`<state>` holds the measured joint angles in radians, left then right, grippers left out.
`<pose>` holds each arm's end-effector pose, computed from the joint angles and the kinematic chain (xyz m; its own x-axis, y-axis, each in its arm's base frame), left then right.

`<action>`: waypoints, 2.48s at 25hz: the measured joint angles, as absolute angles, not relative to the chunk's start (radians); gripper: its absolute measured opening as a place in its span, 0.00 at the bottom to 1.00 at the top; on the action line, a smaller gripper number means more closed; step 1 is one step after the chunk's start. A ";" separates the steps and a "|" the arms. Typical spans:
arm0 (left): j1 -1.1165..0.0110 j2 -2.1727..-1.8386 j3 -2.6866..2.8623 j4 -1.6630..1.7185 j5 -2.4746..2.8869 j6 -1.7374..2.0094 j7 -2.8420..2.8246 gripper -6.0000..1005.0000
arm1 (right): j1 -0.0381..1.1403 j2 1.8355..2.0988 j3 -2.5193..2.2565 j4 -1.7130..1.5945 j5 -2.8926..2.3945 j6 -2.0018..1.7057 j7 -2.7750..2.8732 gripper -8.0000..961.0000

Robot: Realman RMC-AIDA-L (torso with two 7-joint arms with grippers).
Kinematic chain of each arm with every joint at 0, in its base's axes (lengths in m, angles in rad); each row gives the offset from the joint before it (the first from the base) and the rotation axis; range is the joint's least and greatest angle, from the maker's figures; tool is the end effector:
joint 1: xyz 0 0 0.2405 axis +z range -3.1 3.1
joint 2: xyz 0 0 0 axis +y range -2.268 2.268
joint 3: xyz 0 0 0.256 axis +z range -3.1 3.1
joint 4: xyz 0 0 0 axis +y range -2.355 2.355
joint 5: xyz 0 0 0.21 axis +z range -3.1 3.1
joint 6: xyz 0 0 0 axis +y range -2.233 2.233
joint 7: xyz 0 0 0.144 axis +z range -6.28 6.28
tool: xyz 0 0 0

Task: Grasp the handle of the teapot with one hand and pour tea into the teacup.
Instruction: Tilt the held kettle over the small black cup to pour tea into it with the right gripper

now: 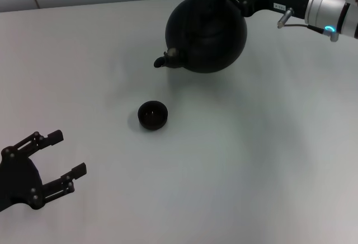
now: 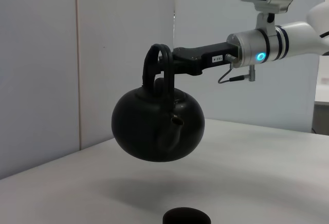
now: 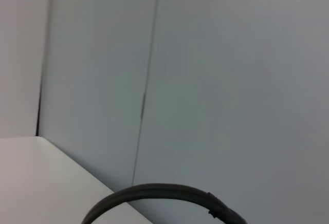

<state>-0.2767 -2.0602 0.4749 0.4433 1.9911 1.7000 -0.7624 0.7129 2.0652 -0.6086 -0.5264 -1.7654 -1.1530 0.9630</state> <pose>-0.3350 0.2297 -0.0024 0.7998 0.0956 0.5926 0.3666 -0.8596 -0.3561 0.2288 0.4231 0.0194 0.8728 0.0370 -0.4867 -0.3106 -0.7270 -0.6123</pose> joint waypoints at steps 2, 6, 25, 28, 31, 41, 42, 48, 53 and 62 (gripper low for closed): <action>-0.278 -2.061 0.475 0.443 1.991 1.699 -0.762 0.81 | 0.716 2.065 -0.612 -0.527 -1.765 -1.156 0.946 0.09; -0.280 -2.061 0.474 0.443 1.991 1.695 -0.762 0.81 | 0.721 2.073 -0.616 -0.533 -1.764 -1.168 0.859 0.09; -0.290 -2.062 0.472 0.443 1.991 1.690 -0.774 0.81 | 0.715 2.081 -0.644 -0.547 -1.738 -1.223 0.669 0.09; -0.290 -2.062 0.472 0.443 1.991 1.690 -0.774 0.81 | 0.717 2.082 -0.650 -0.547 -1.738 -1.222 0.656 0.09; -0.290 -2.062 0.472 0.443 1.991 1.690 -0.774 0.81 | 0.718 2.082 -0.663 -0.549 -1.738 -1.222 0.635 0.09; -0.292 -2.062 0.472 0.443 1.991 1.691 -0.775 0.81 | 0.716 2.086 -0.697 -0.563 -1.738 -1.217 0.575 0.09; -0.292 -2.062 0.472 0.443 1.991 1.691 -0.775 0.81 | 0.715 2.086 -0.703 -0.566 -1.738 -1.214 0.568 0.09; -0.294 -2.062 0.472 0.443 1.991 1.692 -0.776 0.81 | 0.715 2.086 -0.706 -0.568 -1.738 -1.211 0.530 0.09; -0.299 -2.062 0.472 0.443 1.991 1.691 -0.777 0.81 | 0.718 2.086 -0.718 -0.569 -1.738 -1.206 0.506 0.09; -0.305 -2.062 0.466 0.443 1.991 1.690 -0.778 0.81 | 0.721 2.087 -0.758 -0.569 -1.738 -1.182 0.464 0.09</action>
<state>-0.3049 -2.0615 0.4662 0.4433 1.9911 1.6903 -0.7779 0.7206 2.0872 -0.7580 -0.5694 -1.7376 -1.1820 0.4637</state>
